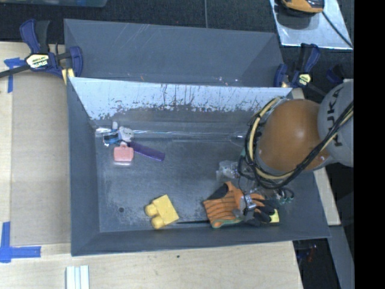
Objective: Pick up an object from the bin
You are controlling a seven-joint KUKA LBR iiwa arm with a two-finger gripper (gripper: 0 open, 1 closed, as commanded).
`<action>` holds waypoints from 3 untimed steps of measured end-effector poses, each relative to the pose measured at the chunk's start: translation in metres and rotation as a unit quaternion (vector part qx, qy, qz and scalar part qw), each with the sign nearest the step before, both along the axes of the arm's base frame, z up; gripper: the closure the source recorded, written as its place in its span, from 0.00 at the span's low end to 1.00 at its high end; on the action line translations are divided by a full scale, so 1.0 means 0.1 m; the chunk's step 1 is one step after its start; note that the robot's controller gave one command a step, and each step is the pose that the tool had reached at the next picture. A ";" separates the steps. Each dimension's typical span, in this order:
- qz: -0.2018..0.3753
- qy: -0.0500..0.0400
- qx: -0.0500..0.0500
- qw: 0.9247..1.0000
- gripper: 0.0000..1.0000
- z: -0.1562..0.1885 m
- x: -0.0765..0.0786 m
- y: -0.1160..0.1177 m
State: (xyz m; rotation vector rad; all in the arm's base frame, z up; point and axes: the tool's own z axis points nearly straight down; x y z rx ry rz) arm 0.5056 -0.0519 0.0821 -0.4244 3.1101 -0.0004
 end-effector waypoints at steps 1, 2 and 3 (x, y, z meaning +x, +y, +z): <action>-0.165 -0.001 0.000 0.986 0.00 0.11 0.11 -0.27; -0.187 -0.001 0.000 0.982 0.00 -0.01 0.15 -0.27; -0.302 -0.005 0.000 0.953 1.00 -0.10 0.03 -0.09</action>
Offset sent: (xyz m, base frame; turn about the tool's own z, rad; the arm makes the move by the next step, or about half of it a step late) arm 0.0179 -0.0260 -0.0121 0.1821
